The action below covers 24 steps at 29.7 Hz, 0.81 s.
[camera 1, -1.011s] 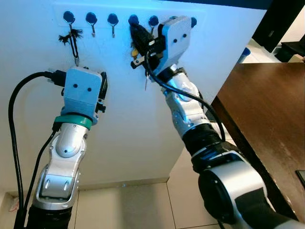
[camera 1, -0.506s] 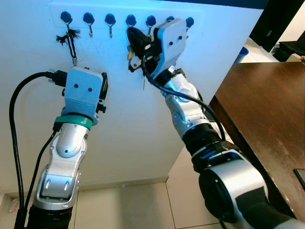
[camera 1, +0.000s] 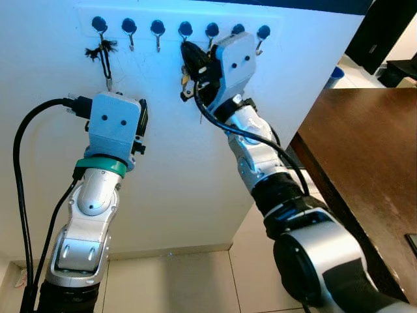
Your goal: Hang keys on a hook
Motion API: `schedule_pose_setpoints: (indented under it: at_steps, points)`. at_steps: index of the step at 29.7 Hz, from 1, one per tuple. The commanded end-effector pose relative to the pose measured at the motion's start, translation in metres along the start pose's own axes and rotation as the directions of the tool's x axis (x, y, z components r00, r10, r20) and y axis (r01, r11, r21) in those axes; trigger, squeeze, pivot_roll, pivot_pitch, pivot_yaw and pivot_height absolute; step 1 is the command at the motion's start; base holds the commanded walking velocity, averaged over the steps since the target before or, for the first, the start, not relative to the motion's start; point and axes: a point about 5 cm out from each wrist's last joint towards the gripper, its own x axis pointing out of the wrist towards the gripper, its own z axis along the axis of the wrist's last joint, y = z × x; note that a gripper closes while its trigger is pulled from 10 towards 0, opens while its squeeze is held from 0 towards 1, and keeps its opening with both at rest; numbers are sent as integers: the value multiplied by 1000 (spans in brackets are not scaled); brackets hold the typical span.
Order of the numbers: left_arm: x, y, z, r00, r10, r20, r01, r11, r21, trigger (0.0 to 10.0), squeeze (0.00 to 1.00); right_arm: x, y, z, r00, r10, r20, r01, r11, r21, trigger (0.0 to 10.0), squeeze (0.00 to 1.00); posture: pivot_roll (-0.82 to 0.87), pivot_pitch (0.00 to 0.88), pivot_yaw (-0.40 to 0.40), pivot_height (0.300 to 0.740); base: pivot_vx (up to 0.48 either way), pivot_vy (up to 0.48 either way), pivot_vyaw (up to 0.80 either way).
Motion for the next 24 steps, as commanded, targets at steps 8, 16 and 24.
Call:
schedule_pose_setpoints:
  at_steps: [8, 16, 24]
  points:
    - [-2, -1, -3, 1000, -10, -8, 10, 1000, 4, 10000, 0, -11, -6, -6, 996, -84, 24, 81, 991, 111, 10000, 0, 148, 141, 25, 740, 0, 0, 0]
    - [-2, -1, -4, 1000, -14, -13, 15, 1000, 8, 10000, 0, -17, 5, -9, 997, -66, 46, 55, 977, 207, 10000, 0, 151, 151, 28, 740, 0, 0, 0]
    - [-2, -1, -5, 1000, -17, -16, 17, 1000, 8, 10000, 0, -18, -1, -10, 994, -104, 32, 96, 973, 208, 10000, 0, 148, 154, 32, 740, 0, 0, 0]
